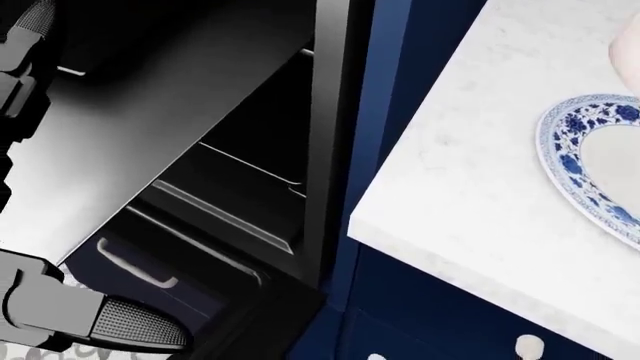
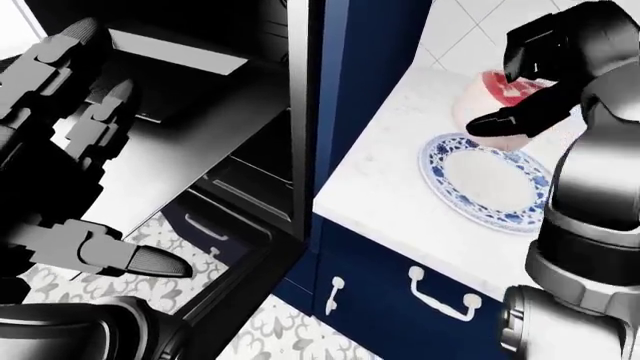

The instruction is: Place the steak on the top rack of the oven.

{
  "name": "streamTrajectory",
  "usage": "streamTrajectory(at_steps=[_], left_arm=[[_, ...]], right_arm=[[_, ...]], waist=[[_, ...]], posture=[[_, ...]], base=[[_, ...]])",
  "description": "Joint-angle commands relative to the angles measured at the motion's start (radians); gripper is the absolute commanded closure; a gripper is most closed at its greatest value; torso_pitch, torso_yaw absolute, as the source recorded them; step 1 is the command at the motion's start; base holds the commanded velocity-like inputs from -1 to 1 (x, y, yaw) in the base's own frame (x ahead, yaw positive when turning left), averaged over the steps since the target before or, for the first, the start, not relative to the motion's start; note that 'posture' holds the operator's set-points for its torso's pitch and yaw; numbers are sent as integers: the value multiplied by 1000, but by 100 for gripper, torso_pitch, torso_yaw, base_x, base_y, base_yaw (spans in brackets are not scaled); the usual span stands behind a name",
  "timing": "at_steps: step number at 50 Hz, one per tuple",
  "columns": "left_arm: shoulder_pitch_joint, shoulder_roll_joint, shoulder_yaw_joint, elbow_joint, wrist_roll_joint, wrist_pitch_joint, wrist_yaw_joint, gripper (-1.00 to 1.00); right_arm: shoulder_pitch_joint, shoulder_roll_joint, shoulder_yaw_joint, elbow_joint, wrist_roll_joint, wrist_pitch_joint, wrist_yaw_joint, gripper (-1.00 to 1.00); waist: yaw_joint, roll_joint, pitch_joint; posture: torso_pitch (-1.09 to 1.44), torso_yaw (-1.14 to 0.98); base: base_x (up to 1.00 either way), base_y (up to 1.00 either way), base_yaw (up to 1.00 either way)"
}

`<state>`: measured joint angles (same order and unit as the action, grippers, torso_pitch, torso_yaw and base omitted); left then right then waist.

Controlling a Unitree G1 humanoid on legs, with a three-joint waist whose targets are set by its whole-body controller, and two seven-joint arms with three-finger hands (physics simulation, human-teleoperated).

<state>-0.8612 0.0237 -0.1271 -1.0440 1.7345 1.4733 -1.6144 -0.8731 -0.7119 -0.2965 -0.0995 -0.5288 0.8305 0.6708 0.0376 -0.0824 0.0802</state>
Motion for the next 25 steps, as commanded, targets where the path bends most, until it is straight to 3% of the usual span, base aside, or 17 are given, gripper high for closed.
streamTrajectory(at_steps=[1,4,7,9,11,13,16,18,22,25], left_arm=[[-21,5,-3,-3,3,-3,2,-100],[-24,16,11,-3,1,6,2,-100],[-29,17,25,-3,-8,-3,2,-100],[-34,12,34,-3,-12,-6,1,-100],[-33,12,38,-3,-15,-11,1,-100],[-33,16,44,-3,-15,-12,1,-100],[-36,14,44,-3,-14,-13,1,-100],[-37,18,47,-3,-17,-12,1,-100],[-44,21,45,-3,-14,-8,2,-100],[-42,30,42,-3,-9,-6,2,-100]], right_arm=[[-65,-10,-5,-128,57,67,27,100],[-88,13,1,-301,96,223,62,100],[-59,59,-39,-456,138,322,24,100],[-31,33,-36,-549,166,406,36,100],[3,9,-65,-658,189,504,48,100],[-23,8,-56,-735,226,590,46,100],[-94,1,-3,-832,271,722,30,100],[-123,35,33,-867,294,765,5,100],[-218,125,171,-831,341,746,-57,100],[-265,165,227,-771,350,706,-88,100]], waist=[[1,-6,-28],[1,-1,-26],[0,3,-23],[2,1,-22],[4,-2,-22],[6,-5,-23],[3,0,-20],[0,7,-17],[-9,20,-15],[-16,31,-17]], posture=[[0,0],[0,0],[0,0],[0,0],[0,0],[0,0],[0,0],[0,0],[0,0],[0,0]], base=[[0,0,0],[0,0,0],[0,0,0],[0,0,0],[0,0,0],[0,0,0],[0,0,0],[0,0,0],[0,0,0],[0,0,0]])
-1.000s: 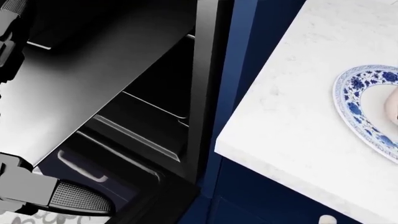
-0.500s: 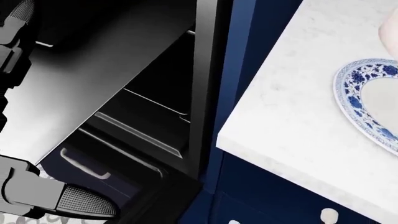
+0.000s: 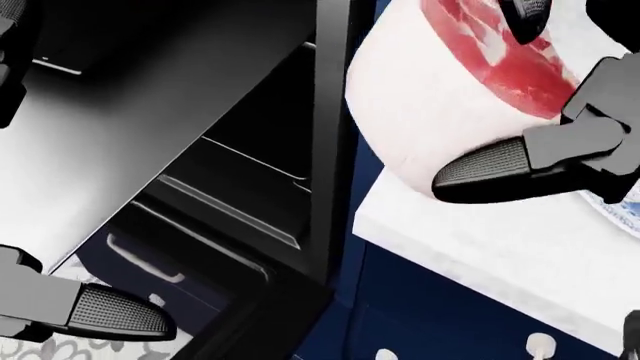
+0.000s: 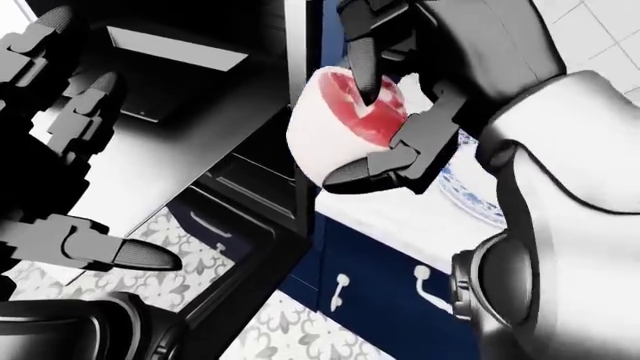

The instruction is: Place the steak on the top rack of the oven.

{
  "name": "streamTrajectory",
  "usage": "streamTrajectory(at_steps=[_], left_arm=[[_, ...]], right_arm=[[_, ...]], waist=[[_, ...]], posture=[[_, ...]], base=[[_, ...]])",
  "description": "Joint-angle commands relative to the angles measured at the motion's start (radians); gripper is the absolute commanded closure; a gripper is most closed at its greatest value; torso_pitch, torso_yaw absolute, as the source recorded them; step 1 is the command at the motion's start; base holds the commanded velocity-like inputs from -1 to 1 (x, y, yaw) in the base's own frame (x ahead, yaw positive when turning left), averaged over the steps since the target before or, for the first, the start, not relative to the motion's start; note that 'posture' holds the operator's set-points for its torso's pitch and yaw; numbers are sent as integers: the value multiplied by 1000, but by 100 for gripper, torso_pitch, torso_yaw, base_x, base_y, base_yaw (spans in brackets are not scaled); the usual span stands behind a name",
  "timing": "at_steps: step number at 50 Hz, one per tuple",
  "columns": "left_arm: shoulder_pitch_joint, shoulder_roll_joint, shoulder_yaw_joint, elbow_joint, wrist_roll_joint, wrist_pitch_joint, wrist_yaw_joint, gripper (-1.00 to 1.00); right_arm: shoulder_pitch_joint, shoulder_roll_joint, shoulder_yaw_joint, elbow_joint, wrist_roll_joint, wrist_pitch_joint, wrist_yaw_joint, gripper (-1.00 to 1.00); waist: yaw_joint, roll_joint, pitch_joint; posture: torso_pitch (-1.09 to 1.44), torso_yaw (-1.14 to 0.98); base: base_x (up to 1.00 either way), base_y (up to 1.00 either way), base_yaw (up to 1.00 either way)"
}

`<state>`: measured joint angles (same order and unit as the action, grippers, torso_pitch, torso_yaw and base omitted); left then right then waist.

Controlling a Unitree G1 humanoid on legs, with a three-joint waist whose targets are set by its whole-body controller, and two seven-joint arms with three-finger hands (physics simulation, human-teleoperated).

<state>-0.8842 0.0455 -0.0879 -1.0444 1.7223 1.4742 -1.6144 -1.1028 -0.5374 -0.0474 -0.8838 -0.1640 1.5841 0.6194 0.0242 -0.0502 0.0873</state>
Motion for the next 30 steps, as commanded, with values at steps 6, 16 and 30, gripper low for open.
streamTrajectory(at_steps=[6,16,30], left_arm=[[-10,26,-6,-3,16,19,2,-100],[-16,38,25,-3,-5,18,1,-100],[-12,45,38,-3,-5,10,1,-100]], right_arm=[[-98,33,34,79,-18,-86,-25,100],[-204,161,-43,147,22,-88,29,100],[-241,213,-97,88,227,28,-52,100]], waist=[[-5,9,-28],[8,20,-22],[67,15,-21]], posture=[[0,1],[0,6],[0,13]], base=[[0,0,0],[0,0,0],[0,0,0]])
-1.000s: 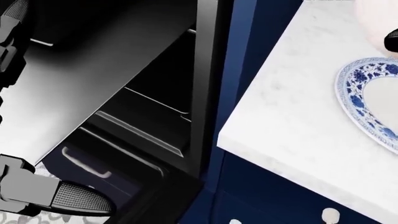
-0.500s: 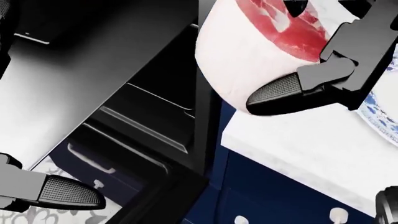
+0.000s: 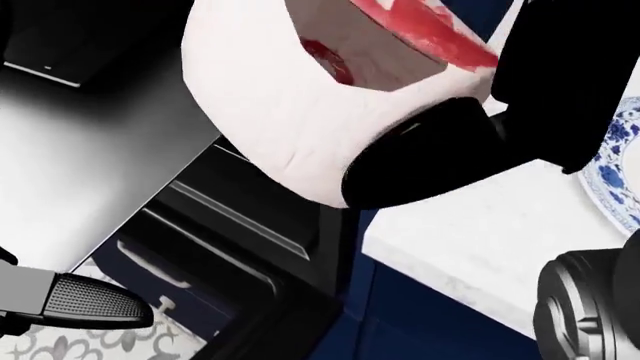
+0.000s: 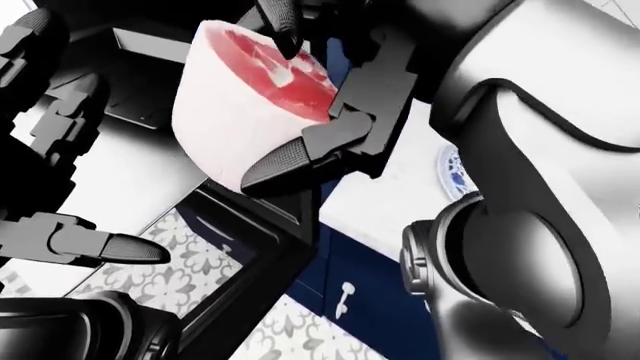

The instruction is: Place the steak on the top rack of the oven.

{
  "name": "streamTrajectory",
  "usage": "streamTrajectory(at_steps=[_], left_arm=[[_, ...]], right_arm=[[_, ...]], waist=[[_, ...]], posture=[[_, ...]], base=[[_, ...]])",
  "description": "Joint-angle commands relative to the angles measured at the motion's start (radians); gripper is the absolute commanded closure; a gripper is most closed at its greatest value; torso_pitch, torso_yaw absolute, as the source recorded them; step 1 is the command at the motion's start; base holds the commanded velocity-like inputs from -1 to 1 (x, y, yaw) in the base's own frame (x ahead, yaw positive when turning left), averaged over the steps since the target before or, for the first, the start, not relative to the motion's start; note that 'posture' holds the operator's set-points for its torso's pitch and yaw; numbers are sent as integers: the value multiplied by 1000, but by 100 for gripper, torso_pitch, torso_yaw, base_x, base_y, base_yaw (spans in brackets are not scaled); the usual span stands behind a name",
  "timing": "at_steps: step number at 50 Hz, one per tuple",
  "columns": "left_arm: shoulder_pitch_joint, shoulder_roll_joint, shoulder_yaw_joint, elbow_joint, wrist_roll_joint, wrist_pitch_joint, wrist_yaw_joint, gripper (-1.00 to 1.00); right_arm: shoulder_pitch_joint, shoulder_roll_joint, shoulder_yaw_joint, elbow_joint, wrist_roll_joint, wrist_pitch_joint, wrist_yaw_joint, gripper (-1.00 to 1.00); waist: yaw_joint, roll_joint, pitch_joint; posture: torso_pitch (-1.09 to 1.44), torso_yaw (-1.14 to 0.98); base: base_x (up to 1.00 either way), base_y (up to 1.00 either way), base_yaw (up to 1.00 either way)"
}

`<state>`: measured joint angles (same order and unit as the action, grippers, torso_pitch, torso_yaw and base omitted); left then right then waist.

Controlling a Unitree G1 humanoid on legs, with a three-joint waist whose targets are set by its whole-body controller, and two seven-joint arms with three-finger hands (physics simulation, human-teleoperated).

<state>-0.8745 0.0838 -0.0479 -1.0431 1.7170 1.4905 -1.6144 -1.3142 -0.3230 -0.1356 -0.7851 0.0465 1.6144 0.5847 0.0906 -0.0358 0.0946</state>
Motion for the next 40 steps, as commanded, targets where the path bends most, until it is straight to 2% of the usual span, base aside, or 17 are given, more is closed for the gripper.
streamTrajectory(at_steps=[1,5,7,10,13,16,19,21,28,40], left_arm=[[-22,6,-5,-4,2,-4,1,-100],[-18,14,-7,-4,4,8,1,-100],[-13,20,-14,-4,7,13,1,-100],[-12,24,-18,-4,8,21,1,-100],[-11,25,-24,-4,12,26,1,-100],[-14,29,-17,-4,6,22,1,-100],[-11,44,8,-4,-13,15,1,-100],[-13,53,28,-4,-24,11,1,-100],[-10,48,27,-4,-17,-4,1,-100],[2,54,14,-4,-8,1,1,-100]], right_arm=[[-28,7,-7,-11,25,-1,-27,100],[-42,37,-16,3,68,0,-52,100],[-53,79,-25,23,75,0,-102,100],[-58,92,-22,27,109,0,-154,100],[-81,149,-33,58,132,0,-235,100],[-121,169,-32,89,172,0,-274,100],[-145,161,-20,146,192,-37,-299,100],[-141,147,9,198,203,-94,-311,100],[-155,117,82,414,190,-299,-336,100],[-163,142,105,514,158,-405,-328,100]], waist=[[6,1,-27],[26,0,-26],[37,1,-26],[53,1,-25],[71,2,-26],[88,5,-28],[106,9,-28],[118,12,-28],[165,19,-38],[258,28,-52]], posture=[[0,13],[0,15],[0,16],[0,18],[0,19],[0,21],[0,22],[0,23],[0,27],[0,33]], base=[[0,0,0],[0,0,0],[0,0,0],[0,0,0],[0,0,0],[0,0,0],[0,0,0],[0,0,0],[0,0,0],[0,0,0]])
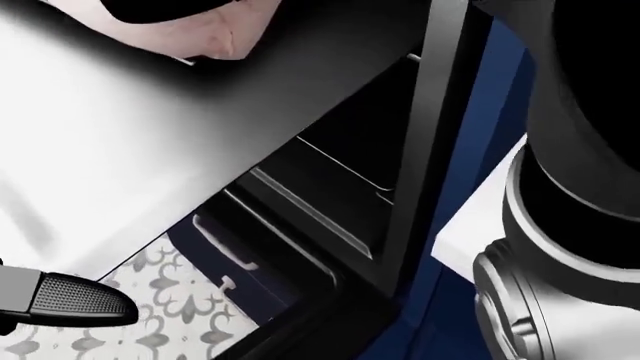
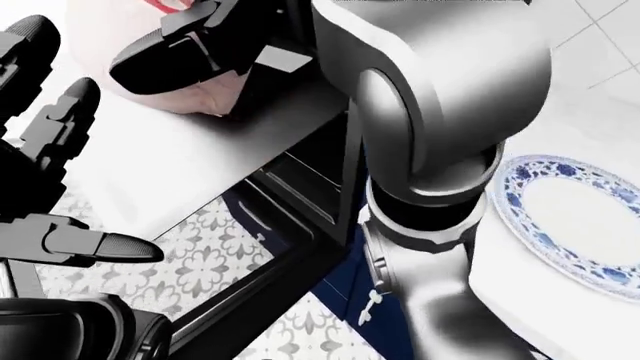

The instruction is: Place the steak on the top rack of the oven.

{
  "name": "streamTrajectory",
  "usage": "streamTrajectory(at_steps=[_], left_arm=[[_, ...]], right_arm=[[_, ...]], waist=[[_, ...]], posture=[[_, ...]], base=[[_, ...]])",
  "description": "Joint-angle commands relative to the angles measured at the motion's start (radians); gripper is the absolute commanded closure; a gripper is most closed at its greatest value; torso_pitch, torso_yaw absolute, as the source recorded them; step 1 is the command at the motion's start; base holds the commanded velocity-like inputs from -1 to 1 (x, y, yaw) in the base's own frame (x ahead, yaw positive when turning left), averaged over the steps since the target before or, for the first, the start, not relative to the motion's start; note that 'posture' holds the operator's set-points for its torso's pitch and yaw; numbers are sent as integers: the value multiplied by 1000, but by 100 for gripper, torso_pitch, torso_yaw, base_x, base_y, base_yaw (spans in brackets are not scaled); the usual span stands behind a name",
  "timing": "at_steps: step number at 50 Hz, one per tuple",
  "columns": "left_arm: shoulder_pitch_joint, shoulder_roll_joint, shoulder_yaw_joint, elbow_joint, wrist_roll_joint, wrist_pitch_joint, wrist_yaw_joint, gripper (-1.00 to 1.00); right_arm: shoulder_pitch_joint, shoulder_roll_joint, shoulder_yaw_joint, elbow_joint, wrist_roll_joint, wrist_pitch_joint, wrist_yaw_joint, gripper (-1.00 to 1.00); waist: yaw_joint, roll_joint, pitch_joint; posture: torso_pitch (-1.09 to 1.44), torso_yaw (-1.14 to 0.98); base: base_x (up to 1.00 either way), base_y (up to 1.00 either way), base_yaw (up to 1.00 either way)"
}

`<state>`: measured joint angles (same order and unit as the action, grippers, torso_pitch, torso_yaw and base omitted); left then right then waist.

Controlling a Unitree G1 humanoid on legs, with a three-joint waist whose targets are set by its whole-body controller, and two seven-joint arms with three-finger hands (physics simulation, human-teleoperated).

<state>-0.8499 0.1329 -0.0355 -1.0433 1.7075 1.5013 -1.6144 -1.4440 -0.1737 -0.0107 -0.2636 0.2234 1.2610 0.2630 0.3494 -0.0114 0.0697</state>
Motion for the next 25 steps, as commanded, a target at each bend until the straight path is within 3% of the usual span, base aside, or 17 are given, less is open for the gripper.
streamTrajectory(at_steps=[1,18,25], left_arm=[[-24,4,5,-4,2,-7,1,-100],[-20,37,11,-4,-8,11,1,-100],[-16,31,7,-4,-9,4,1,-100]], right_arm=[[-31,-8,-19,-6,-23,-55,-2,100],[-60,-15,4,219,-194,-234,72,100],[-73,18,8,316,-249,-305,90,100]], waist=[[7,5,-28],[131,7,-41],[172,9,-43]], posture=[[0,33],[0,42],[0,45]], base=[[0,0,0],[0,0,0],[0,0,0]])
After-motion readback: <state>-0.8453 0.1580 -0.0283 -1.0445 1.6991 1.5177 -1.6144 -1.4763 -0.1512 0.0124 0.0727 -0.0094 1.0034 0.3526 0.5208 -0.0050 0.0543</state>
